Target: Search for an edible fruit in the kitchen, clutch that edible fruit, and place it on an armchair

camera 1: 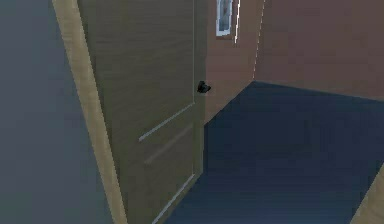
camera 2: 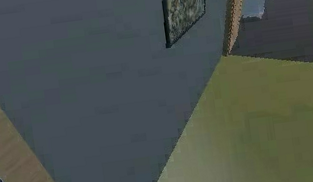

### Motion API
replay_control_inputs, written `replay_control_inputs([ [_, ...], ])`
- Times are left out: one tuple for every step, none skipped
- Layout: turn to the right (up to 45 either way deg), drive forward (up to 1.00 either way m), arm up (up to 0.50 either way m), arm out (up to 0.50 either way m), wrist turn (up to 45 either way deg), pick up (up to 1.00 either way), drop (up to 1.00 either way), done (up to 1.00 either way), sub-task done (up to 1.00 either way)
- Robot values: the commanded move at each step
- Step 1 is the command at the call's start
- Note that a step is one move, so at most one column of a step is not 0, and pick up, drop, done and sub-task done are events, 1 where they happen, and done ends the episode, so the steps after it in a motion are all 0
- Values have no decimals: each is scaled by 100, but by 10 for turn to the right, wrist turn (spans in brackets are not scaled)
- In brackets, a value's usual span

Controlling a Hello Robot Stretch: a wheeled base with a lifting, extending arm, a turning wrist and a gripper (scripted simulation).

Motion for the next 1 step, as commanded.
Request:
replay_control_inputs([
  [60,0,0,0,0,0,0,0,0],
])
